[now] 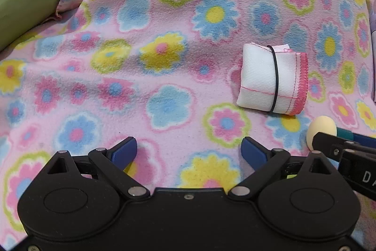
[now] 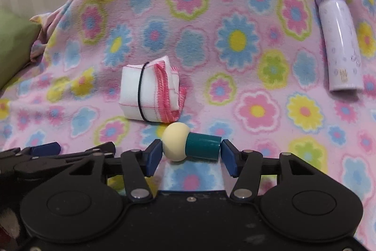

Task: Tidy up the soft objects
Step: 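Grasp the cream-tipped green sponge applicator with the right gripper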

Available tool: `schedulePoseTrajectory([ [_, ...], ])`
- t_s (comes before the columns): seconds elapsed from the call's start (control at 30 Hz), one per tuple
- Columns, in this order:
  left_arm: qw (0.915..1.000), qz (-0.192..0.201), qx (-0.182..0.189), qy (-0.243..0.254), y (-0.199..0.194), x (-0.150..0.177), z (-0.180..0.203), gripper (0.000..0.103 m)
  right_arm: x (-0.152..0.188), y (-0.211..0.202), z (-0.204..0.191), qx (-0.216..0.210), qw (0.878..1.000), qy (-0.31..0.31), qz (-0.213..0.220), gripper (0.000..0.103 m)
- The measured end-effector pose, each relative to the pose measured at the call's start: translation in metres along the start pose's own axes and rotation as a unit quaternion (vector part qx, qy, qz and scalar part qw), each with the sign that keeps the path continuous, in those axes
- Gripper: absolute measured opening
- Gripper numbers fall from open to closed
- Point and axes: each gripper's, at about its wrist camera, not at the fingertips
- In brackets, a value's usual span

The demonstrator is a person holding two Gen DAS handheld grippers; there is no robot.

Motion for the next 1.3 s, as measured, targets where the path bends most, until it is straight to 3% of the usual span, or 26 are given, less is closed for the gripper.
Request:
schedulePoseTrajectory([
  [0.1, 1.0000, 0.000, -0.001, 0.000, 0.000, 0.000, 0.000, 0.093, 0.000, -0.006, 0.004, -0.005, 1.000, -0.023, 0.009, 0.053],
  [0.3, 1.0000, 0.001, 0.000, -0.001, 0.000, 0.000, -0.001, 0.094, -0.002, -0.020, 0.041, 0.030, 0.996, -0.074, 0.033, 0.053],
  [0.5, 1.0000, 0.002, -0.001, 0.000, 0.000, 0.001, 0.000, 0.094, -0.006, -0.001, 0.087, 0.041, 0.998, -0.041, 0.008, 0.054],
  [0.7, 1.0000, 0.002, -0.003, 0.002, 0.000, 0.001, 0.000, 0.094, -0.003, 0.022, 0.090, 0.042, 0.999, -0.025, -0.010, 0.060],
  [0.97, 1.0000, 0.003, -0.002, 0.002, 0.000, 0.001, -0.001, 0.094, 0.001, 0.022, 0.103, 0.017, 1.000, 0.017, 0.005, 0.060],
  [1.17, 1.0000, 0.004, -0.004, 0.004, 0.000, 0.001, 0.000, 0.094, 0.002, 0.022, 0.110, -0.007, 0.999, 0.036, 0.012, 0.068],
  [1.23, 1.0000, 0.004, -0.007, 0.005, 0.000, 0.001, 0.001, 0.095, 0.002, 0.021, 0.113, -0.013, 0.999, 0.046, 0.015, 0.067],
  [1.27, 0.9999, 0.004, -0.010, 0.006, 0.000, 0.001, 0.002, 0.096, 0.003, 0.021, 0.115, -0.011, 0.999, 0.051, 0.016, 0.058],
  [1.3, 0.9999, 0.004, -0.014, 0.007, 0.000, 0.001, 0.003, 0.097, 0.003, 0.021, 0.116, -0.010, 0.998, 0.057, 0.017, 0.058],
])
Point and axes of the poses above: each gripper's, at about its wrist camera, not at the fingertips, and y roughly the way its jaws point, z to its right, x to its underside, and after that the axes turned 4 degrees about -y, right-handed
